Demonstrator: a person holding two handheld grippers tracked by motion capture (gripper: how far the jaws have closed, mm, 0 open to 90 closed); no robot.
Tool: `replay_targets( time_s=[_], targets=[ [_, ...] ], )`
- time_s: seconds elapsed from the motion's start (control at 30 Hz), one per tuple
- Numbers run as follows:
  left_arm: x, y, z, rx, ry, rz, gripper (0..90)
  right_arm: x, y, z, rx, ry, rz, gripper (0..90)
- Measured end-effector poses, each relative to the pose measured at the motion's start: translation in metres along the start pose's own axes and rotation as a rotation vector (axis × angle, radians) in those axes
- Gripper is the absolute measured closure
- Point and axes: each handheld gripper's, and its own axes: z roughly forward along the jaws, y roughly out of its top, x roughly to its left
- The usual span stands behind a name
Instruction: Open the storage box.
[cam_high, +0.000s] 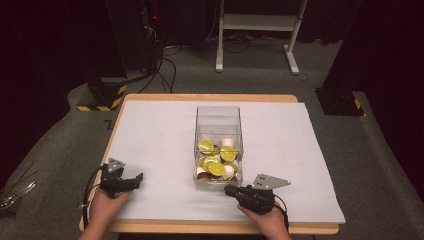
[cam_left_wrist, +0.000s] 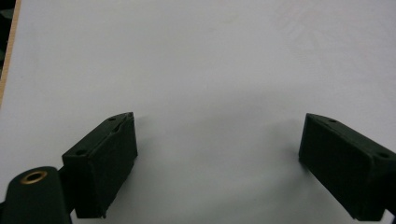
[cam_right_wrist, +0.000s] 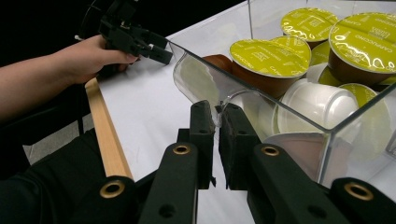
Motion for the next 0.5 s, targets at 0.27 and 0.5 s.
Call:
replay_targets(
  time_s=[0.27, 0.5],
  targets=[
    [0.0, 0.0, 0.0, 0.0, 0.0, 0.0, 11.6, 0.0043, -0.0036, -0.0038, 0.002, 0.008, 0.002, 84.5],
    [0.0, 0.0, 0.0, 0.0, 0.0, 0.0, 11.6, 0.0083, -0.008, -0.0076, 0.011, 0.016, 0.002, 84.5]
  ],
)
